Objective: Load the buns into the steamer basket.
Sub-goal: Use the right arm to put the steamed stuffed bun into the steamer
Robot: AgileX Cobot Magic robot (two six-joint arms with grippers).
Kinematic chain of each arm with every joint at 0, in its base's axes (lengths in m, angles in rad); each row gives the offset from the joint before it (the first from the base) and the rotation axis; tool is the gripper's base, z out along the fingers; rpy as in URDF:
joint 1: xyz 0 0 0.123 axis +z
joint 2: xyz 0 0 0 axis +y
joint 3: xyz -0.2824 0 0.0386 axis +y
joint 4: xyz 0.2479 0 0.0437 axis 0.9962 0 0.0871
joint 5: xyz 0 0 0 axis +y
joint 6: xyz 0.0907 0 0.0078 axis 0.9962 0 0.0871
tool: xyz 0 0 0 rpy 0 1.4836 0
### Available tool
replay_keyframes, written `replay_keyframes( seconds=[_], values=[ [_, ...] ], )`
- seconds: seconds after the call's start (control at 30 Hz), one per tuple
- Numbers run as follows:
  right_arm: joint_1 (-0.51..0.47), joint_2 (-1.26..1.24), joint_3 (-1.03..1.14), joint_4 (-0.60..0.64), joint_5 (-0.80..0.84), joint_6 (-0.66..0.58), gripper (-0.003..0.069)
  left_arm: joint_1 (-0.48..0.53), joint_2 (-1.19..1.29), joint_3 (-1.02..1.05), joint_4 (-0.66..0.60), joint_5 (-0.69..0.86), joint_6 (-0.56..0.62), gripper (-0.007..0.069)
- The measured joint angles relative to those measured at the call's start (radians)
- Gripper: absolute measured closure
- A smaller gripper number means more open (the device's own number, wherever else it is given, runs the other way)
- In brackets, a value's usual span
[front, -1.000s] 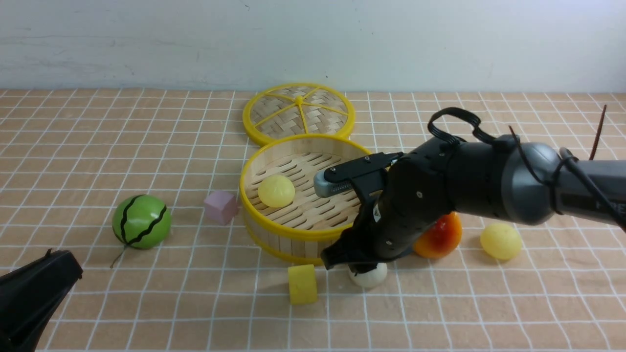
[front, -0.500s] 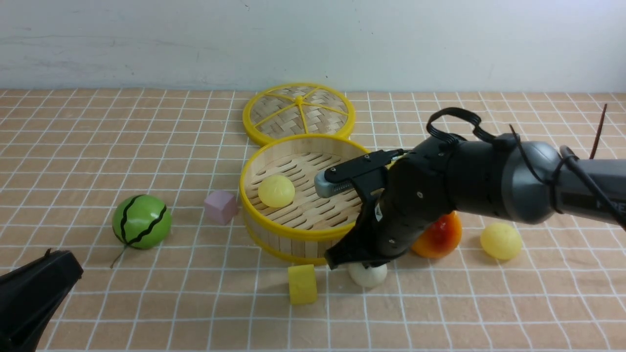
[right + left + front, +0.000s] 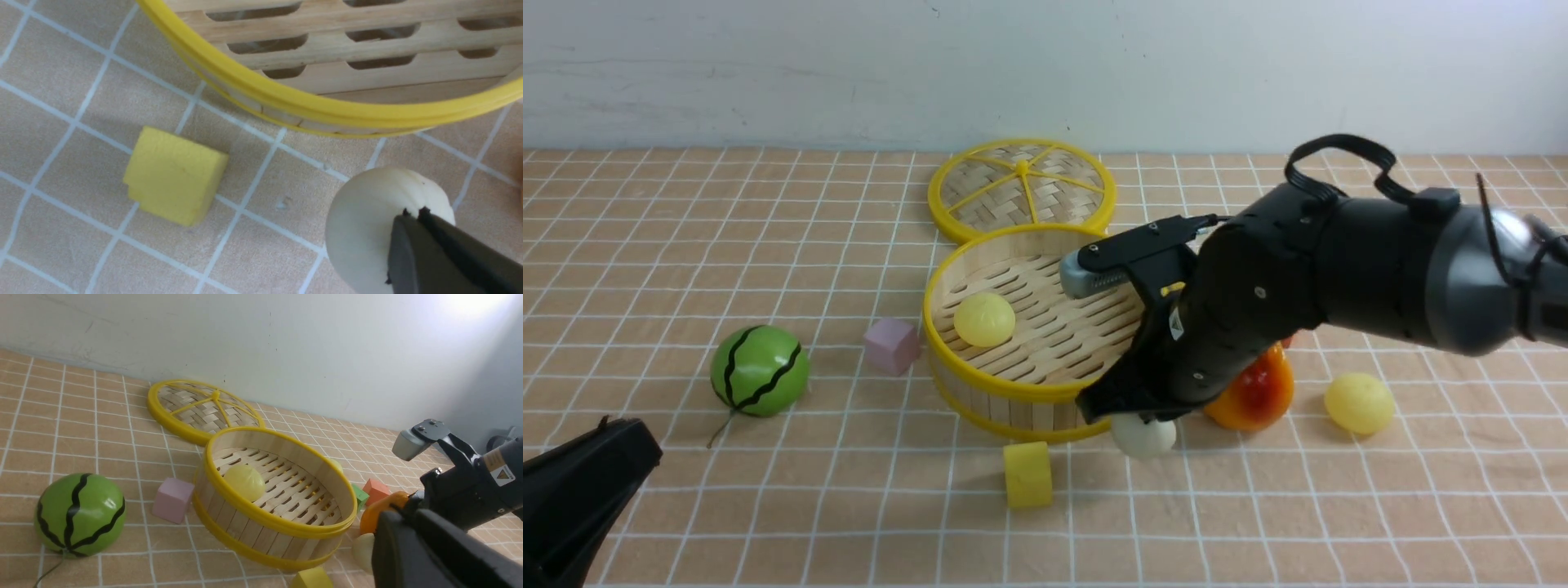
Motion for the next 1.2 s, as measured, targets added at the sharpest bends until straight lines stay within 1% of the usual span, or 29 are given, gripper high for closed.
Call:
replay_keyframes(
  seconds=[0.17, 0.3, 0.43, 0.63, 0.87, 0.97, 1.0, 1.1, 1.13, 1.17, 1.2],
  values=[
    [0.0, -0.078, -0.027, 0.047, -0.001, -0.036, 0.0672, 0.0, 0.0, 0.003, 0.0, 0.0, 0.0, 0.0586],
    [0.0, -0.073, -0.089, 0.055, -0.027, -0.065, 0.0672, 0.0, 0.0, 0.003, 0.0, 0.0, 0.0, 0.0585],
    [0.0, -0.032, -0.16, 0.051, -0.049, -0.071, 0.0671, 0.0, 0.0, 0.003, 0.0, 0.0, 0.0, 0.0582],
    [0.0, 0.126, -0.273, 0.01, -0.096, -0.072, 0.0669, 0.0, 0.0, 0.003, 0.0, 0.0, 0.0, 0.0575],
    [0.0, 0.246, -0.309, 0.002, -0.138, -0.073, 0.0652, 0.0, 0.0, 0.003, 0.0, 0.001, 0.0, 0.0572],
    [0.0, 0.255, -0.31, 0.002, -0.138, -0.073, 0.0607, 0.0, 0.0, 0.003, 0.0, 0.001, 0.0, 0.057],
    [0.0, 0.255, -0.311, 0.002, -0.138, -0.073, 0.0603, 0.0, 0.0, 0.003, 0.0, 0.001, 0.0, 0.057],
    [0.0, 0.244, -0.313, 0.004, -0.137, -0.072, 0.0499, 0.0, 0.0, 0.003, 0.0, 0.001, 0.0, 0.0568],
    [0.0, 0.242, -0.313, 0.004, -0.136, -0.072, 0.0493, 0.0, 0.0, 0.003, 0.0, 0.001, 0.0, 0.0568],
    [0.0, 0.221, -0.313, 0.008, -0.127, -0.072, 0.0445, 0.0, 0.0, 0.003, 0.0, 0.001, 0.0, 0.0567],
    [0.0, 0.202, -0.313, 0.009, -0.112, -0.072, 0.0412, 0.0, 0.0, 0.003, -0.001, 0.001, 0.0, 0.0567]
  ],
)
